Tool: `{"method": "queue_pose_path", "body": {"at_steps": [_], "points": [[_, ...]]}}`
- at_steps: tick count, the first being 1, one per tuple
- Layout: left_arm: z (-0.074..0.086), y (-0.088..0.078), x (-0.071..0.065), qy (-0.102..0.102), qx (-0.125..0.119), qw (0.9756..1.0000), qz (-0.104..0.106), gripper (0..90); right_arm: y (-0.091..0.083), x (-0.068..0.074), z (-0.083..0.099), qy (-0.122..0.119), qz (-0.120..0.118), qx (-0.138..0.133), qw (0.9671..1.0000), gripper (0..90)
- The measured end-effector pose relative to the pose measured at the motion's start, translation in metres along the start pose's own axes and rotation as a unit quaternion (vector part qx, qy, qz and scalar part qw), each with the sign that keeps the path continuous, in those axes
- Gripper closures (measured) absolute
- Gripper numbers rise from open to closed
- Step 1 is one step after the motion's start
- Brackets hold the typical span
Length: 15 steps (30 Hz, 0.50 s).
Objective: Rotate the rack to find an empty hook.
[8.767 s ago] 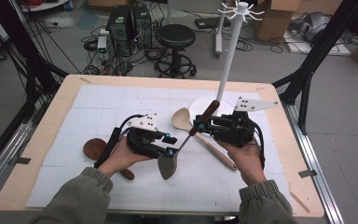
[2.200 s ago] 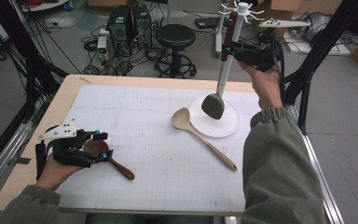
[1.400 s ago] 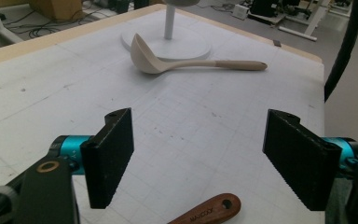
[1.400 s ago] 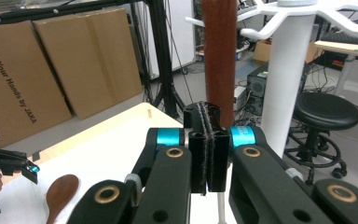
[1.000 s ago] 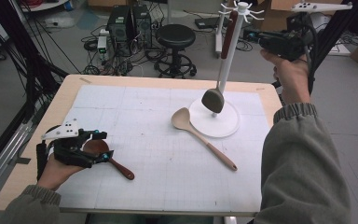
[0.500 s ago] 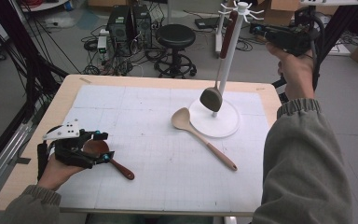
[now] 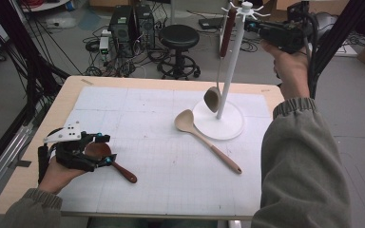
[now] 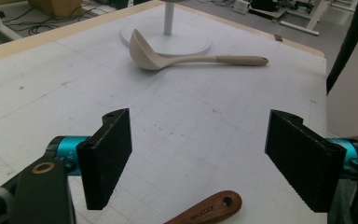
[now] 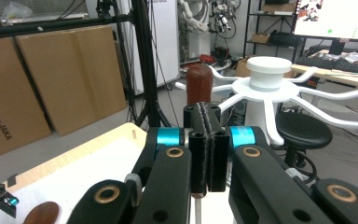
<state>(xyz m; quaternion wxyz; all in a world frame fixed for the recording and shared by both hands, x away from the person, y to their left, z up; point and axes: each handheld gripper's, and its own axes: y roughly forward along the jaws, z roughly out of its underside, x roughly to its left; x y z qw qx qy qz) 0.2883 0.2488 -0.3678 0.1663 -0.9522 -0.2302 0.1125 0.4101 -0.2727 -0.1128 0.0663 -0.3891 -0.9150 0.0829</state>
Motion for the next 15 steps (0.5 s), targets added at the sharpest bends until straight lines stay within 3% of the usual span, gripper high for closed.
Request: {"method": "queue_pose_path", "body": {"at_steps": [15], "points": [[0.0, 0.0, 0.0, 0.0, -0.001, 1.0, 0.0, 23.4, 0.013, 0.012, 0.0, -0.009, 0.013, 0.007, 0.9999, 90.0]]}}
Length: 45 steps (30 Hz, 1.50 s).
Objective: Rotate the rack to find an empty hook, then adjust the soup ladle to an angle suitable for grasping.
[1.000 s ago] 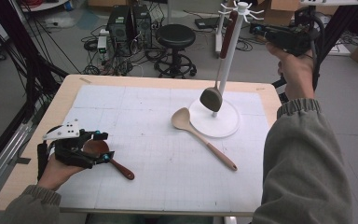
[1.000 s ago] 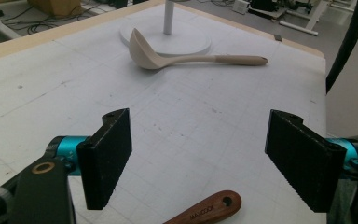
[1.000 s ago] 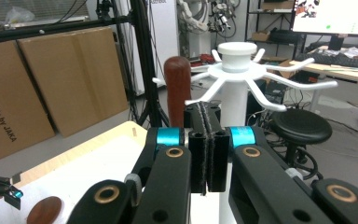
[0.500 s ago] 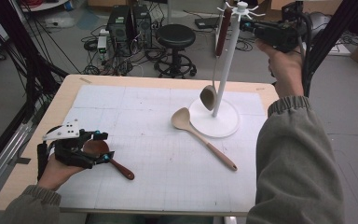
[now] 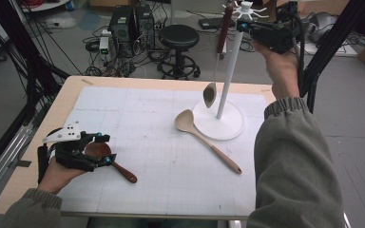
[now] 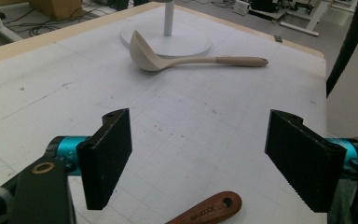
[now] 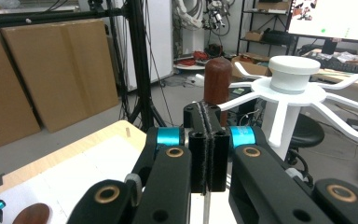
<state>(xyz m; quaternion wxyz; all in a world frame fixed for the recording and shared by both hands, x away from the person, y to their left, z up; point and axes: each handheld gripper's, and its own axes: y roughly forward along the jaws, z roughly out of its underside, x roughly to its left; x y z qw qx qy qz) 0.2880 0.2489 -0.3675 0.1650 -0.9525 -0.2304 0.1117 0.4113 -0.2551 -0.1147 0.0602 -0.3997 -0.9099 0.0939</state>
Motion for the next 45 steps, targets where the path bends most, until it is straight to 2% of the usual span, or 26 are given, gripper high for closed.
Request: {"method": "queue_pose_path", "body": {"at_steps": [12, 16, 24, 26, 33, 45], "points": [[0.0, 0.0, 0.001, 0.001, 0.001, 1.0, -0.001, 23.4, -0.001, 0.005, 0.013, 0.005, -0.032, 0.004, 0.9995, 89.4], [0.0, 0.0, 0.001, 0.001, 0.001, 1.0, -0.002, 23.4, -0.002, 0.008, 0.018, 0.007, -0.042, 0.001, 0.9991, 82.8], [0.0, -0.001, 0.0, 0.001, 0.001, 1.0, -0.004, 23.4, -0.005, 0.014, 0.032, 0.01, -0.059, 0.002, 0.9982, 75.0], [0.0, -0.001, 0.0, 0.001, 0.001, 1.0, -0.005, 23.4, -0.006, 0.015, 0.035, 0.012, -0.057, 0.006, 0.9983, 70.5], [0.0, 0.001, -0.001, 0.003, 0.006, 1.0, -0.007, 23.3, -0.004, 0.022, 0.051, 0.016, -0.075, 0.018, 0.9969, 61.6], [0.0, 0.001, -0.002, 0.005, 0.01, 0.9999, -0.009, 23.1, -0.004, 0.039, 0.082, 0.015, -0.098, 0.032, 0.9946, 51.4]]}}
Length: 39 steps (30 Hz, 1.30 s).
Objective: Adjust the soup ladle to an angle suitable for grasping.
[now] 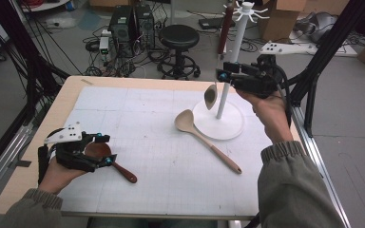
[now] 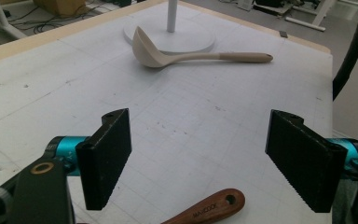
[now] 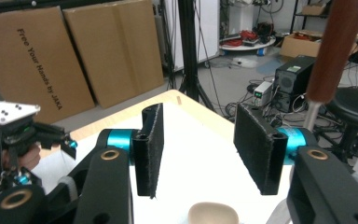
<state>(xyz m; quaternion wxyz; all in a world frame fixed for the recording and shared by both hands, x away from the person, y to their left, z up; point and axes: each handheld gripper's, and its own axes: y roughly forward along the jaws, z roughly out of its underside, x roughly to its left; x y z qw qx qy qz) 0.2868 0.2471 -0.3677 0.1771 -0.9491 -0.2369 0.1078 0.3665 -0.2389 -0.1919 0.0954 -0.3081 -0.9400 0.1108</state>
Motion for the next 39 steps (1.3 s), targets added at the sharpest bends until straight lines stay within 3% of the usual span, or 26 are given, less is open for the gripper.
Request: {"method": "queue_pose_path", "body": {"at_steps": [9, 16, 39], "points": [[0.001, 0.001, 0.0, 0.001, 0.004, 1.0, 0.001, 23.1, 0.0, 0.007, 0.027, 0.003, -0.009, 0.012, 0.9999, 46.6], [0.002, 0.003, -0.002, 0.003, 0.008, 1.0, 0.0, 23.1, -0.001, 0.01, 0.052, 0.001, 0.002, 0.037, 0.9993, 43.6], [0.002, 0.007, -0.004, 0.004, 0.01, 0.9999, -0.005, 23.1, -0.001, 0.001, 0.148, 0.016, 0.029, 0.113, 0.9931, 39.9]]}}
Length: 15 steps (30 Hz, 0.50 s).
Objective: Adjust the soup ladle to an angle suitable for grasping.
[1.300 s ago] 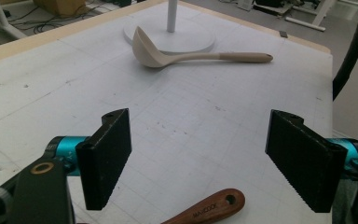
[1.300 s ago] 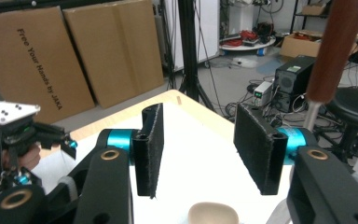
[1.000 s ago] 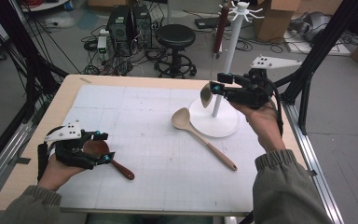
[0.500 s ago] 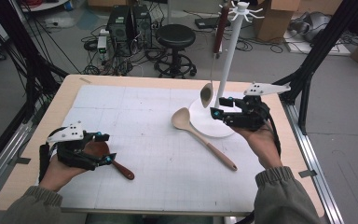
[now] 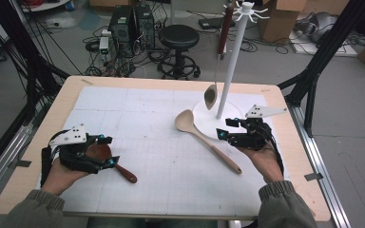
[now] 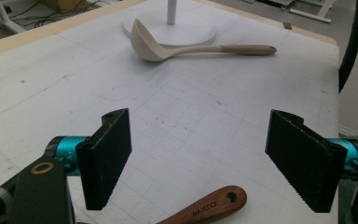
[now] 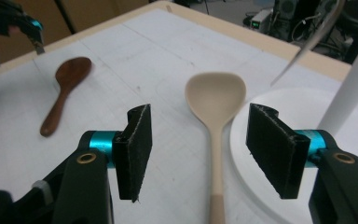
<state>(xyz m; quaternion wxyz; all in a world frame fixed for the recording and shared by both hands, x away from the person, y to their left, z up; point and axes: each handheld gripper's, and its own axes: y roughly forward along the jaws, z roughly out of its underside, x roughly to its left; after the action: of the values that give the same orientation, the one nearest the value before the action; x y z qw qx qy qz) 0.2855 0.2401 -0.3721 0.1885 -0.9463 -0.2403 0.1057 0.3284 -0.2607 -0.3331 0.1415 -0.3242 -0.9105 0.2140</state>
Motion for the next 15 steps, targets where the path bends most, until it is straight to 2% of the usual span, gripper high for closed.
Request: {"method": "queue_pose_path", "body": {"at_steps": [5, 13, 15], "points": [[0.0, 0.0, 0.0, 0.001, 0.0, 1.0, 0.0, 23.1, 0.005, -0.003, 0.017, -0.002, 0.015, 0.019, 0.9997, 39.9], [0.001, 0.0, 0.001, 0.001, -0.001, 1.0, 0.001, 23.0, 0.019, -0.007, 0.04, 0.009, 0.026, 0.047, 0.9985, 40.4], [0.0, 0.0, 0.001, 0.001, -0.002, 1.0, 0.001, 23.1, 0.023, -0.007, 0.043, 0.005, 0.03, 0.054, 0.9981, 40.8]]}}
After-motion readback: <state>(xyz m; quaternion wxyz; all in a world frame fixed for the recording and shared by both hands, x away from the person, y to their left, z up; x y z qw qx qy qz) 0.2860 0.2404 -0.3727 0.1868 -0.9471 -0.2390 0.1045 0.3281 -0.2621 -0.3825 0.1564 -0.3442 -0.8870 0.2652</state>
